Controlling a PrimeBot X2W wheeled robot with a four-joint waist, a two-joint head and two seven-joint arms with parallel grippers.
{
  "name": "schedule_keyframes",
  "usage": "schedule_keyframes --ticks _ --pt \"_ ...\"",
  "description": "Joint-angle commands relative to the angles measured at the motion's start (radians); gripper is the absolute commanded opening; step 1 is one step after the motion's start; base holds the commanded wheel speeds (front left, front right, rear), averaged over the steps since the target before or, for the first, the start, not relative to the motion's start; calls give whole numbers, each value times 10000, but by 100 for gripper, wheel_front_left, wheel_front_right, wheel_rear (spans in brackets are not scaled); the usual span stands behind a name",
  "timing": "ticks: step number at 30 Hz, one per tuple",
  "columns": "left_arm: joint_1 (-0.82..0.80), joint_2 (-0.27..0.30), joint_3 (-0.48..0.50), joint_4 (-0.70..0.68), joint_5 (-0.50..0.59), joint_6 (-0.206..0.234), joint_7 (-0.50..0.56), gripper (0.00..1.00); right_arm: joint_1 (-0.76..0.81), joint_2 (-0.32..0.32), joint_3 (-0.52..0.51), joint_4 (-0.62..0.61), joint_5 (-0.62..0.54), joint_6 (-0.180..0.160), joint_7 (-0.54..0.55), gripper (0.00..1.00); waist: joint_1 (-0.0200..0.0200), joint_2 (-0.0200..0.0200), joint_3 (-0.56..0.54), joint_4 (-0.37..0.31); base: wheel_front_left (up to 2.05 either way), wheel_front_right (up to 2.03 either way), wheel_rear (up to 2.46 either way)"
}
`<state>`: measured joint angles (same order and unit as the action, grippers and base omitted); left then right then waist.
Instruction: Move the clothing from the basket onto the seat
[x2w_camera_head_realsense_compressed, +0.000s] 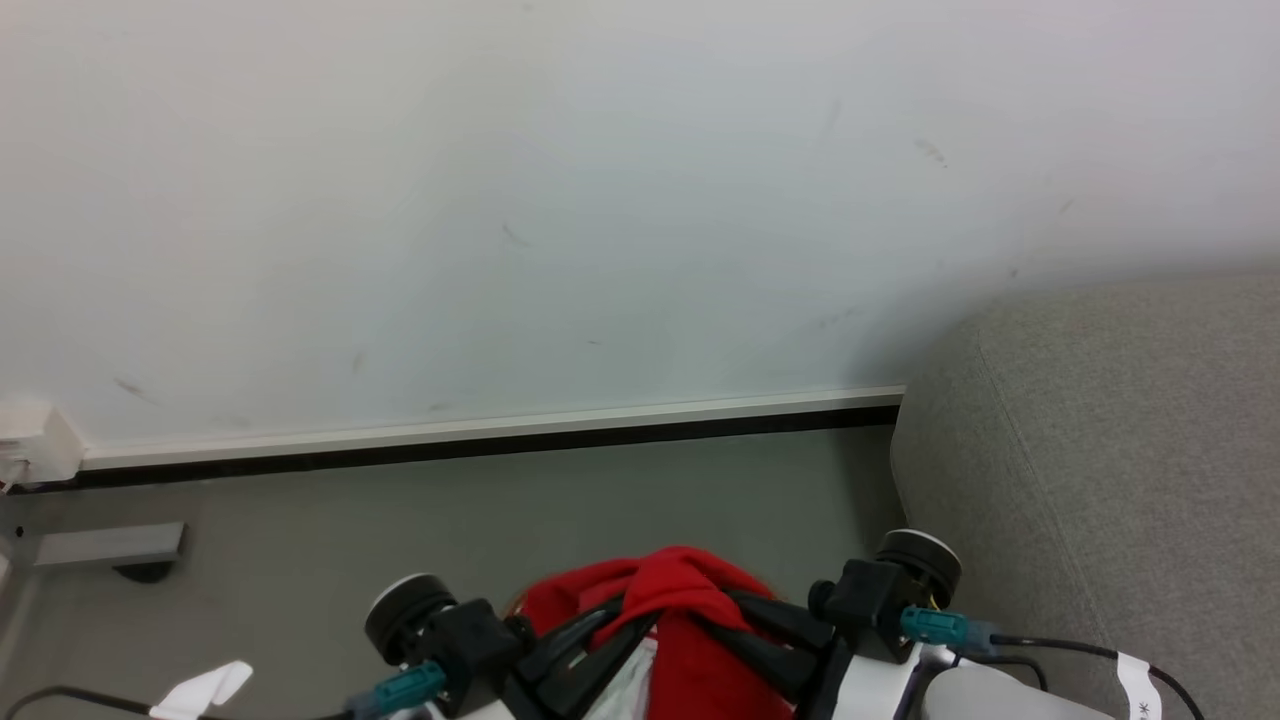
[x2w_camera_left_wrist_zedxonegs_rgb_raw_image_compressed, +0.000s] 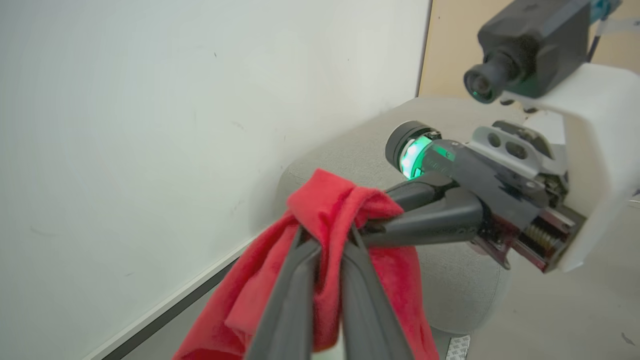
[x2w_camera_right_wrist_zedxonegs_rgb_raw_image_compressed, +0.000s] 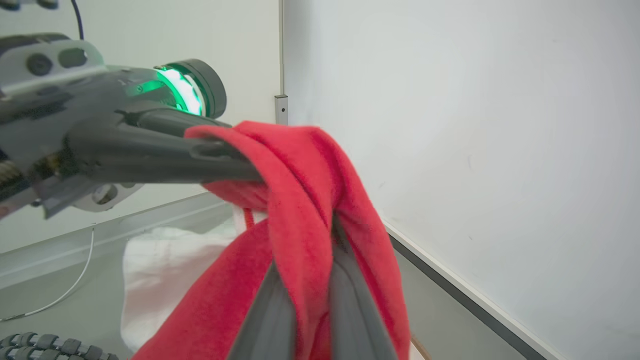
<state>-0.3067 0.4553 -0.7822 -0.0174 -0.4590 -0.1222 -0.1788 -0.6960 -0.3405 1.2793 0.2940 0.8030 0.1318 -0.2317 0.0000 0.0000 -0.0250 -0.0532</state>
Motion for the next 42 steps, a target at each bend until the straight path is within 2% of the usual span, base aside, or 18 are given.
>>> schedule_keyframes --ticks 1,2,3,4,12,18,30,37,42 --pt "-62 102 69 82 1 78 -117 33 -96 -122 -71 163 104 -24 -124 0 0 0 16 -31 0 0 0" --pt "-55 110 100 134 24 114 -161 48 -75 -182 -122 238 119 -27 -179 0 0 0 27 -53 0 0 0" --pt "-42 118 120 182 41 139 -190 95 -27 -229 -196 304 145 -29 -203 0 0 0 36 -83 0 0 0" --pt "-19 128 146 233 49 176 -239 100 33 -273 -288 353 176 -31 -252 0 0 0 52 -126 0 0 0" --pt "78 18 146 481 58 309 -451 100 557 -607 -1618 404 -235 -26 -336 0 0 0 244 -693 0 0 0" --pt "67 -46 38 653 119 305 -560 100 1029 -860 -2726 143 -788 -26 -338 0 0 0 439 -1516 0 0 0" --pt "-88 -159 -193 917 157 287 -637 100 1825 -1234 -4147 -317 -1463 -26 -321 0 0 0 645 -3074 0 0 0" --pt "-212 -131 -237 989 168 271 -665 100 2226 -1317 -4895 -512 -1763 -26 -321 0 0 0 836 -3337 0 0 0" --pt "-479 -55 -284 996 215 207 -608 100 2407 -1035 -6011 -254 -2346 -25 -280 0 0 0 1300 -3190 0 0 0"
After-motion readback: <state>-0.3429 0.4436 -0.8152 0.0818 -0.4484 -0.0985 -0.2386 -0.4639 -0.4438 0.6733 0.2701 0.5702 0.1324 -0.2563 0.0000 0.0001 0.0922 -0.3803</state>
